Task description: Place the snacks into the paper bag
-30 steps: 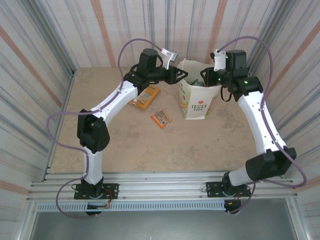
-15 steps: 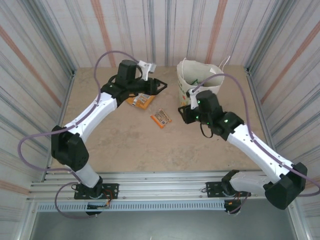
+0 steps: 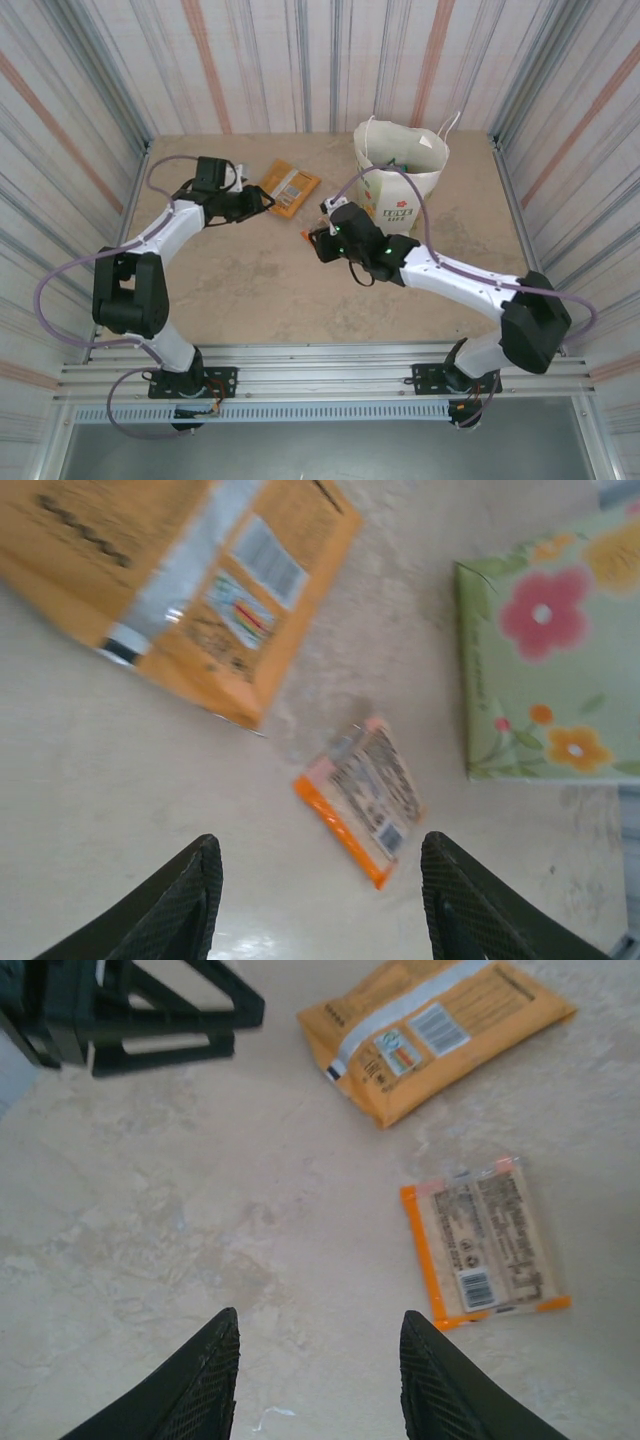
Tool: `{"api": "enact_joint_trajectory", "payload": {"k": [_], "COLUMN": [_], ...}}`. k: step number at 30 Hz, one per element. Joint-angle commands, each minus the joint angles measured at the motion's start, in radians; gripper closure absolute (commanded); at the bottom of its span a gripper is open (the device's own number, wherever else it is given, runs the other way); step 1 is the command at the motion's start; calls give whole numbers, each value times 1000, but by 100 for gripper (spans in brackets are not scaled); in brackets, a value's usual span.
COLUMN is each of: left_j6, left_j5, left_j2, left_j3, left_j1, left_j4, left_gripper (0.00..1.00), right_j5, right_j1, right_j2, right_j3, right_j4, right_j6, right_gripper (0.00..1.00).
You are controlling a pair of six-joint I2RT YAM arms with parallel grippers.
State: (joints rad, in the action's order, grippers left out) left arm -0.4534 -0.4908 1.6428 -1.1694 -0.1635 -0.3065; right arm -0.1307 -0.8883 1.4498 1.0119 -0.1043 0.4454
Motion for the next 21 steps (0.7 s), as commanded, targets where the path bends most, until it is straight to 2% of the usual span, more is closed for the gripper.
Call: {"api": "enact_joint_trajectory", "payload": {"k": [1,4,9,21], "left_j6": [15,80,267,407], "left_j5": [18,24,51,27], "left_j2": [52,129,275,570], "left_j3": [-28,-108,-292,-598], "left_j1": [52,86,99,109], "left_j4": [-6,-55,-177,-268], "left_gripper": [43,43,41,36], "right_j5": [15,37,58,132], "right_j1": [-15,-25,-37,-21], "right_j2": [59,106,161,242], "right_j3": [58,99,142,227], "right_j4": [58,60,81,44], "right_j6": [33,12,-41,-105], "right_gripper": [54,54,54,53]}}
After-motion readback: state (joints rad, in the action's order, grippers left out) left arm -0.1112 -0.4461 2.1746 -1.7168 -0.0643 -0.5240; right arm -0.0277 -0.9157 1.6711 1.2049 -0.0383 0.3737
